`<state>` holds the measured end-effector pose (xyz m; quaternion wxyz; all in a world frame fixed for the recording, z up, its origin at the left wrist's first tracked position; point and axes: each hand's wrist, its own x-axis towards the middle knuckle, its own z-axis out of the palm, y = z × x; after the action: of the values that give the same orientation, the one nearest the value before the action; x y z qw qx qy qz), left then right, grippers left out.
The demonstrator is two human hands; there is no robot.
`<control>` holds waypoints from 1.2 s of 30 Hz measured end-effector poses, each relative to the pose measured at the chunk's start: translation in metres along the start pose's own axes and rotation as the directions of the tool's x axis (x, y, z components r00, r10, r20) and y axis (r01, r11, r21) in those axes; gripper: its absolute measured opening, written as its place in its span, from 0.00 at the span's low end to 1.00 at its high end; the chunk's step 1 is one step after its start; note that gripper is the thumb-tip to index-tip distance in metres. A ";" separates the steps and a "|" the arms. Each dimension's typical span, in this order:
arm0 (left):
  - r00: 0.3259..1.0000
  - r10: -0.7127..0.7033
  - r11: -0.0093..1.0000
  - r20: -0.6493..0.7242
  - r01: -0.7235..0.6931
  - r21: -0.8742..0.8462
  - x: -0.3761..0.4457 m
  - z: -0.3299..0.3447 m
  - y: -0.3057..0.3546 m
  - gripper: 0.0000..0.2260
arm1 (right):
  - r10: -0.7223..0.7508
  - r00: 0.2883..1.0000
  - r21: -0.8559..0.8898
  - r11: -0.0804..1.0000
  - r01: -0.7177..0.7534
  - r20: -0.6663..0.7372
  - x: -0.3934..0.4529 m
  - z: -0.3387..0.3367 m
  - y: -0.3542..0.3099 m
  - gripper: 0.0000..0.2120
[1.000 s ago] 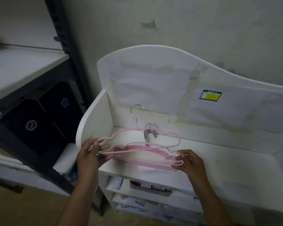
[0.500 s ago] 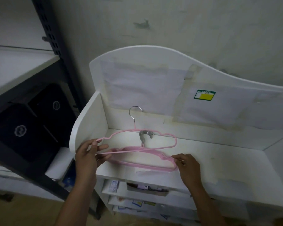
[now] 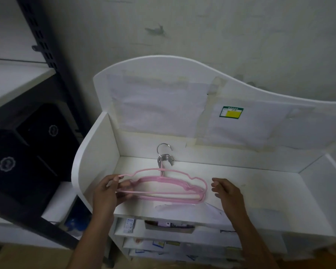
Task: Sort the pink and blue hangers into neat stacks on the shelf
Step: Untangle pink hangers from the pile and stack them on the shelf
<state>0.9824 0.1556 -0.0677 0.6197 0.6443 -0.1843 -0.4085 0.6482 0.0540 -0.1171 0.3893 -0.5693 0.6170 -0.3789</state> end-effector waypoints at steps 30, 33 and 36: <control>0.966 0.204 0.489 0.161 -0.243 0.838 0.055 -0.001 -0.027 0.17 | -0.152 0.957 -0.602 0.750 0.274 0.247 0.008 0.043 -0.020 0.09; 0.970 0.198 0.492 0.145 -0.226 0.841 0.062 -0.003 -0.029 0.20 | -0.156 0.957 -0.647 0.709 0.281 0.244 0.009 0.048 -0.024 0.11; 0.967 0.207 0.454 0.151 -0.231 0.860 0.063 -0.001 -0.029 0.20 | -0.122 0.960 -0.669 0.694 0.265 0.254 0.013 0.049 -0.024 0.11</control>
<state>1.0130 0.1145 -0.1138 0.2523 0.8345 -0.4543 -0.1833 0.7022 0.0379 -0.1160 0.1607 -0.7690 0.6104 -0.1015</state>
